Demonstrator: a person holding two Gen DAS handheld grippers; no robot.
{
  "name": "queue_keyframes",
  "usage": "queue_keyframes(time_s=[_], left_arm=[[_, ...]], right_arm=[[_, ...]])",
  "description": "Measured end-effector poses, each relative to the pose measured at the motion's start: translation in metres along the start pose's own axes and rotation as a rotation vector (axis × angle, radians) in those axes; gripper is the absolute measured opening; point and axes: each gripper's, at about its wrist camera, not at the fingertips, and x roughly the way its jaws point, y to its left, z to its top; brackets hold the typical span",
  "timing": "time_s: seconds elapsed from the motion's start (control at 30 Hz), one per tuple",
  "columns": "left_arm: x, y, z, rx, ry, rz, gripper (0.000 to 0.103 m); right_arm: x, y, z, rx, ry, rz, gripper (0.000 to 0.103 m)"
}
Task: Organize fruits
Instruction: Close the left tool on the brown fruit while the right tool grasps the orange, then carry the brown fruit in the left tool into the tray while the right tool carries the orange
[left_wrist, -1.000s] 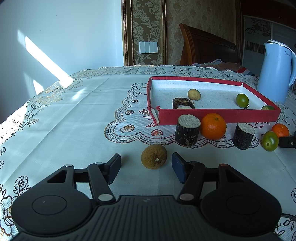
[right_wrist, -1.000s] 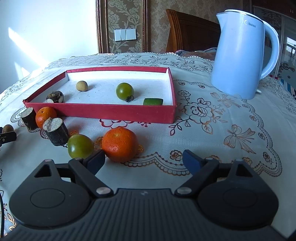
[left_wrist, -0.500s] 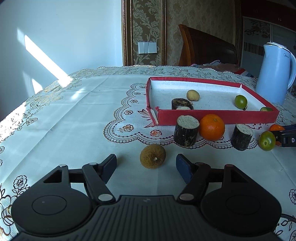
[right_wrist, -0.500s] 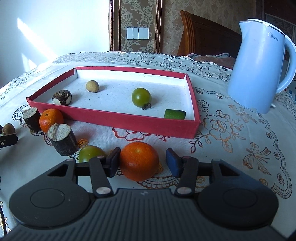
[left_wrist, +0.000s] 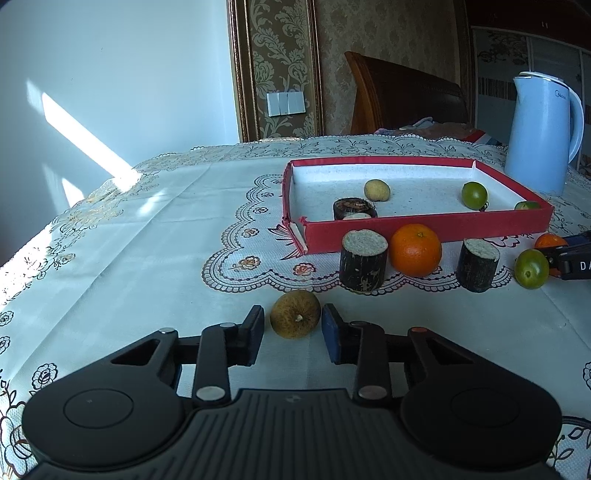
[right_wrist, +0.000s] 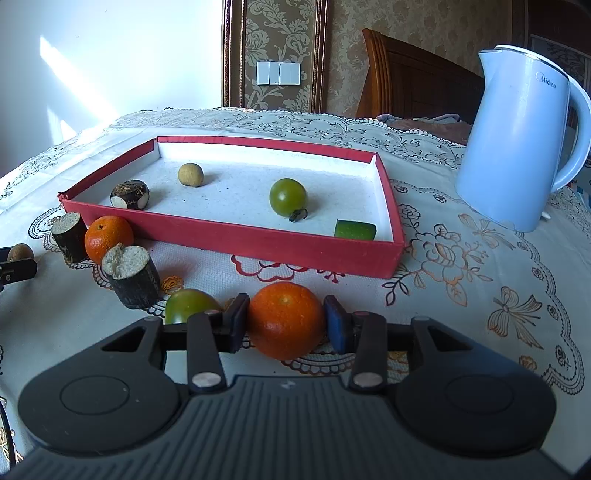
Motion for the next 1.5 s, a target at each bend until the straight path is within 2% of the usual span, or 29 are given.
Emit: queue_keyframes(time_s=[0.07,0.2,0.63,0.77,0.93,1.13,1.33,1.5], left_arm=[[-0.001,-0.003,-0.001,0.023,-0.007,0.005,0.028],[-0.004,-0.010,-0.002,0.063,-0.022,0.030,0.028],[-0.005,-0.010,0.003,0.057,-0.017,0.047,0.028],[-0.007,-0.010,0.008,0.041,-0.019,0.031,0.028],[-0.006,-0.011,0.023,0.009,-0.006,-0.035,0.028],[0.004,-0.026,0.044,0.041,-0.023,-0.042,0.028],[0.021,-0.038,0.075,0.023,-0.034,-0.085,0.028],[0.047,-0.049,0.101,0.003,-0.039,-0.086,0.028]], right_arm=[[0.000,0.000,0.000,0.003,-0.001,0.000,0.040],[-0.001,0.001,0.000,-0.001,-0.006,-0.009,0.038],[-0.004,-0.012,-0.001,0.082,-0.019,-0.029,0.039],[-0.008,-0.011,0.000,0.085,-0.027,-0.032,0.039],[-0.013,-0.010,0.009,0.080,-0.044,-0.025,0.039],[-0.008,-0.009,0.032,0.074,-0.067,-0.047,0.039],[0.016,-0.012,0.062,0.086,-0.086,-0.072,0.039],[0.043,-0.014,0.083,0.096,-0.083,-0.100,0.039]])
